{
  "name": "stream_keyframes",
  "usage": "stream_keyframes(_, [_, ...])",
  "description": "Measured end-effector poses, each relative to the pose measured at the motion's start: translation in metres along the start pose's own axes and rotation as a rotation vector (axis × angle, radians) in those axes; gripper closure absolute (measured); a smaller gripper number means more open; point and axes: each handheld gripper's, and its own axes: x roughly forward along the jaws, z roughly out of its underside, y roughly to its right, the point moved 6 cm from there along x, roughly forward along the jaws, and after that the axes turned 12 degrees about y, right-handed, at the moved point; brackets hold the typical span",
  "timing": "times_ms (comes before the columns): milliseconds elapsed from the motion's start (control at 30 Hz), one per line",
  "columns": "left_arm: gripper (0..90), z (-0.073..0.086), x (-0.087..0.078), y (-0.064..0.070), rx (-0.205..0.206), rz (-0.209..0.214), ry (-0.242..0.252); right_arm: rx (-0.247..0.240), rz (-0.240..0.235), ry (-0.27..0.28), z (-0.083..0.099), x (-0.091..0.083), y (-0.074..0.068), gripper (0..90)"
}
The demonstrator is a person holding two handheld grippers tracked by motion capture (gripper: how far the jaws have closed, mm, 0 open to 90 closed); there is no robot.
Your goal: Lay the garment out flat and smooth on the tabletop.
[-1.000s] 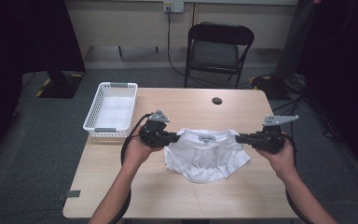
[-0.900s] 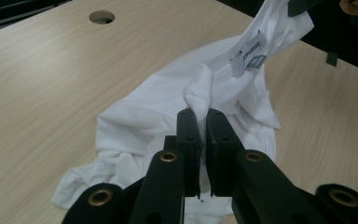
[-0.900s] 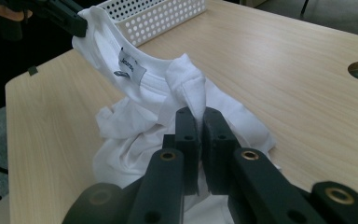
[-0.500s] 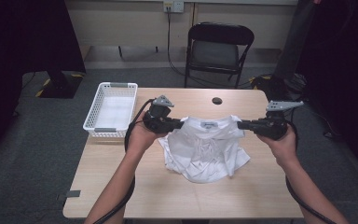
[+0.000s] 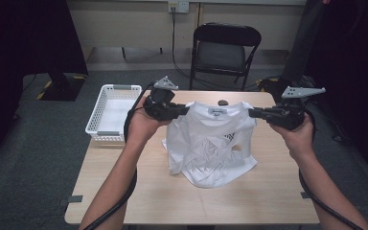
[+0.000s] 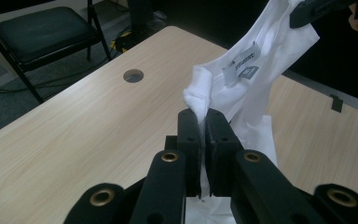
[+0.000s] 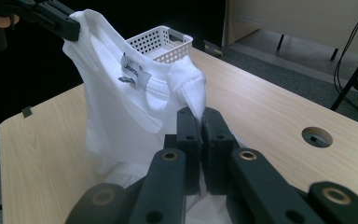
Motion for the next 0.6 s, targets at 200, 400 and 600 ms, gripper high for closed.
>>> stream_keyframes(200, [86.2, 0.002, 0.012, -0.007, -0.015, 0.005, -0.013, 0.015, 0.002, 0.001, 0.002, 0.006, 0.005, 86.7])
stream_keyframes(400, [86.2, 0.008, 0.03, -0.022, -0.037, 0.016, -0.039, 0.031, 0.003, -0.01, 0.008, 0.017, 0.018, 86.8])
stream_keyframes(600, [86.2, 0.01, 0.052, -0.05, -0.064, 0.02, -0.067, 0.054, 0.011, -0.055, 0.015, 0.035, 0.044, 87.3])
